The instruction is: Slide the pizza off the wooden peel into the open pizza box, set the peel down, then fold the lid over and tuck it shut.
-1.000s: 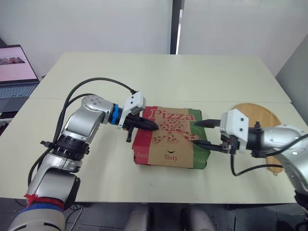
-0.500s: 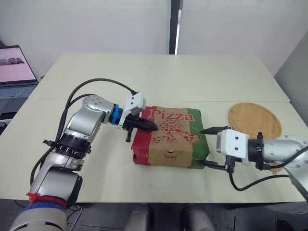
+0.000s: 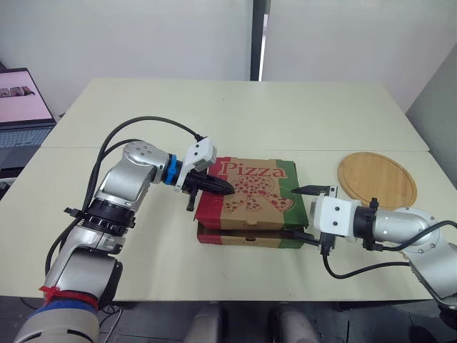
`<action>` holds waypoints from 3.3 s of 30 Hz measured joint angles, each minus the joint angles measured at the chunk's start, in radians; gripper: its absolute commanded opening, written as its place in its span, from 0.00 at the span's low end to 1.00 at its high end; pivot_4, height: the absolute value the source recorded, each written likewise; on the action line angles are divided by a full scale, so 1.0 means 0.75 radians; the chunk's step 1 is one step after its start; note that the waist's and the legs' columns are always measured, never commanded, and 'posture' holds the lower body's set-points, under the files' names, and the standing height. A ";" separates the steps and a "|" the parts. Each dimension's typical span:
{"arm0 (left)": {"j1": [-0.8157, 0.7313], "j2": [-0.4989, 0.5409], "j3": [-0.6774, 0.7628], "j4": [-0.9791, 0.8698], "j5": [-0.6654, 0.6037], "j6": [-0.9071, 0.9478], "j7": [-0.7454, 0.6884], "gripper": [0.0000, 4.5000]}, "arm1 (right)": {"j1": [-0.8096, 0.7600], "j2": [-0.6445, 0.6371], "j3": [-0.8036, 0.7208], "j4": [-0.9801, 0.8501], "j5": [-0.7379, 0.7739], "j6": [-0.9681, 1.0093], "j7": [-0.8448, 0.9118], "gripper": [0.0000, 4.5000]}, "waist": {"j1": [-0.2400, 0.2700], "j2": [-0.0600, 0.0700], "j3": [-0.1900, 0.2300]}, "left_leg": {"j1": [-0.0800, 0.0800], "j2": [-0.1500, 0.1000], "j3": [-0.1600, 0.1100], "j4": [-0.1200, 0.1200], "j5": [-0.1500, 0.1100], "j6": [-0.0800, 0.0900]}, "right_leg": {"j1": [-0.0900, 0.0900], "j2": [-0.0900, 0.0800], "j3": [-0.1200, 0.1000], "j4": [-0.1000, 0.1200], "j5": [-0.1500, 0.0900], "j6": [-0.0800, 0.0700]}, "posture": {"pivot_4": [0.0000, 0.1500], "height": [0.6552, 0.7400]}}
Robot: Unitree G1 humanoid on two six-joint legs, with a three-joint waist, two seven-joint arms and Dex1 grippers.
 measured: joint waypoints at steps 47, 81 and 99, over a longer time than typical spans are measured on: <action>0.019 -0.001 0.000 -0.052 0.037 -0.007 0.008 0.00 | 0.001 0.045 0.001 0.000 0.136 0.119 -0.059 0.99 | 0.001 0.000 0.000 | 0.001 0.000 -0.001 0.000 0.002 -0.004 | 0.002 0.000 -0.001 0.000 0.000 0.000 | 1.00 0.86; 0.166 0.347 0.126 -0.178 -0.037 0.084 -0.101 0.00 | -0.032 0.151 0.083 -0.016 0.017 0.205 -0.104 0.99 | -0.007 0.000 0.000 | 0.001 0.000 -0.001 -0.001 0.000 0.000 | 0.000 0.002 0.000 0.001 0.000 0.000 | 1.00 0.86; 0.260 0.303 0.051 -0.270 0.016 0.083 -0.074 0.00 | -0.023 0.149 0.094 -0.017 0.002 0.204 -0.098 0.99 | -0.002 0.000 0.000 | 0.000 0.000 -0.001 -0.001 -0.001 0.001 | 0.000 0.002 0.000 0.000 0.000 0.000 | 1.00 0.86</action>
